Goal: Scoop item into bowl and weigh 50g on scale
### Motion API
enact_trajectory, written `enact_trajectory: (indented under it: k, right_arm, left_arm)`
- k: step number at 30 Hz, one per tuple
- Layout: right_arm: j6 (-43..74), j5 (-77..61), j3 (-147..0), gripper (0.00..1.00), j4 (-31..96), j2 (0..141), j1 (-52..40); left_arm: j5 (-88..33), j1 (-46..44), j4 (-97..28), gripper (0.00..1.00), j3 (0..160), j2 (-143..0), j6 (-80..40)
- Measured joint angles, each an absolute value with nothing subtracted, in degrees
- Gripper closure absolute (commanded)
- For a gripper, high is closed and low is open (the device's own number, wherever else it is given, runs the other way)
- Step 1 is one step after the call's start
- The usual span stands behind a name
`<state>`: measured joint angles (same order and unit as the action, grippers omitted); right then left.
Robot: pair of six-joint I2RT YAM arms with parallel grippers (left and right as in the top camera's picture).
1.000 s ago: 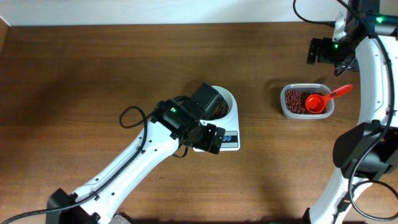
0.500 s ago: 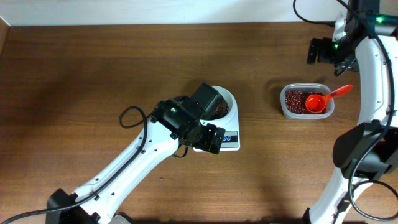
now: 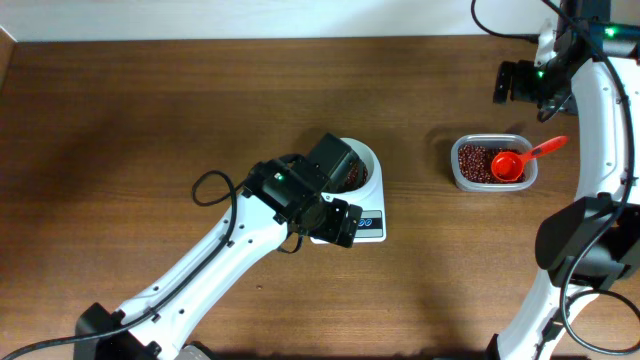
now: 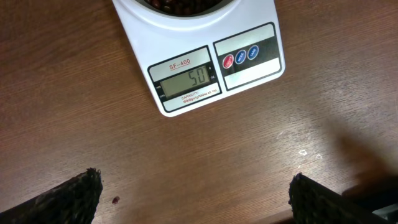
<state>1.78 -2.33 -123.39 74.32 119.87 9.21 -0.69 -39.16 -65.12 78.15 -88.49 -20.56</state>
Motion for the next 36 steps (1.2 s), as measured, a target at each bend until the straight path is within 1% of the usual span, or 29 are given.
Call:
enact_trajectory:
  k: [9,11,15,17,21,27,33,36]
  right_arm:
    - [1.8,-2.5,-123.4,0.01,74.3,119.9,9.2]
    - [1.8,-2.5,-123.4,0.01,74.3,119.9,9.0]
    - [1.7,-2.5,-123.4,0.01,74.3,118.7,5.7]
    - [1.8,-2.5,-123.3,0.01,74.3,115.3,2.9]
    - [1.8,-2.7,-123.4,0.01,74.3,104.2,-1.0]
    - [1.5,-1.1,-123.4,0.01,73.3,92.0,-1.2]
    - [1.5,0.0,-123.3,0.01,74.0,85.6,-1.2]
    - [1.5,1.7,-115.7,0.01,71.7,83.5,-1.2]
  left_arm:
    - [-0.7,-39.2,-65.1,0.01,78.1,-88.5,-20.6]
    - [-0.7,-39.2,-63.5,0.01,78.1,-88.5,-20.6]
    - [-0.7,-39.2,-61.1,0.01,78.1,-88.5,-20.6]
    - [-0.7,-39.2,-61.1,0.01,78.1,-88.5,-20.6]
    - [-0.7,-39.2,-61.1,0.01,78.1,-88.5,-20.6]
    - [-0.7,-39.2,-61.1,0.01,78.1,-88.5,-20.6]
    - [-0.7,-39.2,-61.1,0.01,78.1,-88.5,-20.6]
    - [-0.7,-39.2,-61.1,0.01,78.1,-88.5,-20.6]
